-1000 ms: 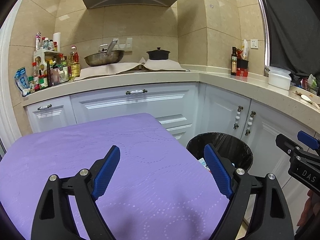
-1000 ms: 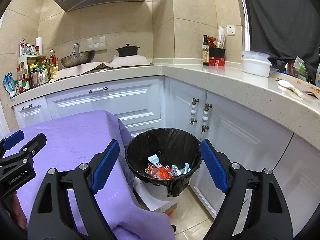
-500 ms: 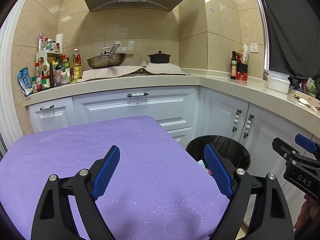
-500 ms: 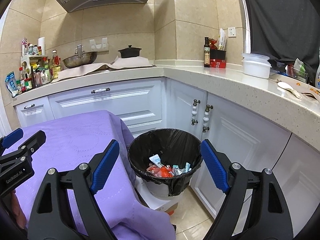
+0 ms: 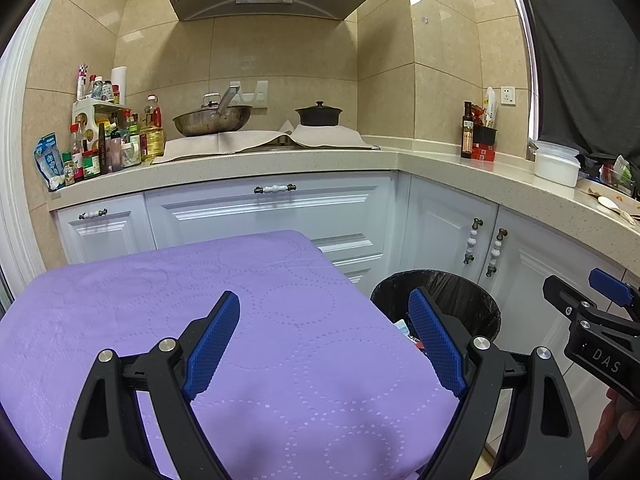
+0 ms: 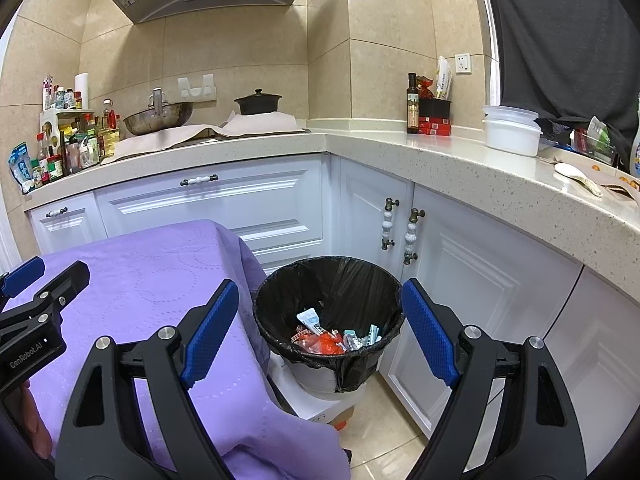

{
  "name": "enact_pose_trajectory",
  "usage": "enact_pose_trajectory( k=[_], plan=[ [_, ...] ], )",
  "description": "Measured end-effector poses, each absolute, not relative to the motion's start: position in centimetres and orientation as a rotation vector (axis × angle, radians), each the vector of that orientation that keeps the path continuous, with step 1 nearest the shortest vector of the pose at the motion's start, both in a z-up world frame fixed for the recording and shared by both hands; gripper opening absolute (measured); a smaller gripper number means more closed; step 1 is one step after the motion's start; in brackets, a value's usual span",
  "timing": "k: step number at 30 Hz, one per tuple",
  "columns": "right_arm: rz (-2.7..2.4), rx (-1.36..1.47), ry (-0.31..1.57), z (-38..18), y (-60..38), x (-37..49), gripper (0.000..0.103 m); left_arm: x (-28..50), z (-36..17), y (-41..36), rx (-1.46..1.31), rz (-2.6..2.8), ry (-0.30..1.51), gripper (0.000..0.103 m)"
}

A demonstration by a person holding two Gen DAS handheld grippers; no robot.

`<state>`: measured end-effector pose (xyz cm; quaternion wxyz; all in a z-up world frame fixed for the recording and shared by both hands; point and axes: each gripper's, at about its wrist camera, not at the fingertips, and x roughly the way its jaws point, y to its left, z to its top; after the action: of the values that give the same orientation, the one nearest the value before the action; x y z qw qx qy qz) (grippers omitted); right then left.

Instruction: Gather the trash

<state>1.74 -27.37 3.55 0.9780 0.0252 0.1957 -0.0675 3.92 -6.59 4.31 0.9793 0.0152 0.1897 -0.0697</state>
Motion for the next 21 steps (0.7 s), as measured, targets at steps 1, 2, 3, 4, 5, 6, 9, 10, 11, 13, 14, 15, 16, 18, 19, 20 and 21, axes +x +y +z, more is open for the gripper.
enact_pose_trajectory(
  k=[1, 2, 3, 4, 5, 6, 9, 10, 11, 13, 14, 15, 16, 18, 19, 20, 21],
  plan=[
    [-0.136, 0.050, 0.395, 3.54, -27.37, 1.76, 0.082, 3.95, 4.29, -6.54, 0.030, -0.142, 0.383, 0.084],
    [-0.137, 0.049, 0.394, 3.54, -27.36, 1.76, 0.082, 3.93, 4.30, -6.55, 0.029, -0.143, 0.383, 0.084],
    [-0.136, 0.050, 0.395, 3.54, -27.38, 1.76, 0.082, 3.94, 4.30, -6.59, 0.030, -0.141, 0.382, 0.084],
    [-0.136, 0.051, 0.395, 3.53, -27.39, 1.76, 0.082, 3.92, 4.33, -6.61, 0.030, -0.140, 0.381, 0.084],
    [-0.137, 0.051, 0.396, 3.51, -27.40, 1.78, 0.082, 3.94, 4.30, -6.55, 0.030, -0.141, 0.382, 0.084],
    [-0.137, 0.051, 0.397, 3.53, -27.43, 1.80, 0.082, 3.92, 4.32, -6.54, 0.028, -0.140, 0.382, 0.084],
    [-0.138, 0.051, 0.396, 3.61, -27.58, 1.92, 0.082, 3.90, 4.32, -6.57, 0.027, -0.140, 0.381, 0.084],
    [-0.137, 0.051, 0.396, 3.60, -27.61, 1.94, 0.082, 3.90, 4.31, -6.56, 0.027, -0.140, 0.382, 0.084],
    [-0.138, 0.052, 0.396, 3.61, -27.70, 1.97, 0.082, 3.89, 4.31, -6.54, 0.026, -0.141, 0.381, 0.084],
    [-0.138, 0.051, 0.396, 3.61, -27.69, 1.96, 0.082, 3.90, 4.31, -6.54, 0.026, -0.143, 0.382, 0.084],
    [-0.139, 0.051, 0.395, 3.62, -27.74, 2.00, 0.082, 3.88, 4.36, -6.50, 0.025, -0.145, 0.381, 0.084],
    [-0.138, 0.051, 0.396, 3.60, -27.85, 2.02, 0.082, 3.88, 4.42, -6.44, 0.024, -0.147, 0.379, 0.084],
    [-0.139, 0.052, 0.395, 3.61, -27.96, 2.04, 0.082, 3.86, 4.47, -6.45, 0.025, -0.147, 0.378, 0.084],
    [-0.139, 0.053, 0.396, 3.60, -28.07, 2.09, 0.082, 3.80, 4.54, -6.50, 0.025, -0.145, 0.376, 0.084],
    [-0.139, 0.053, 0.395, 3.60, -28.11, 2.08, 0.082, 3.83, 4.58, -6.49, 0.025, -0.145, 0.377, 0.084],
    [-0.139, 0.053, 0.395, 3.60, -28.14, 2.10, 0.082, 3.82, 4.53, -6.48, 0.024, -0.145, 0.379, 0.084],
    [-0.139, 0.052, 0.395, 3.60, -28.12, 2.08, 0.082, 3.82, 4.54, -6.48, 0.023, -0.145, 0.380, 0.084]
  ],
)
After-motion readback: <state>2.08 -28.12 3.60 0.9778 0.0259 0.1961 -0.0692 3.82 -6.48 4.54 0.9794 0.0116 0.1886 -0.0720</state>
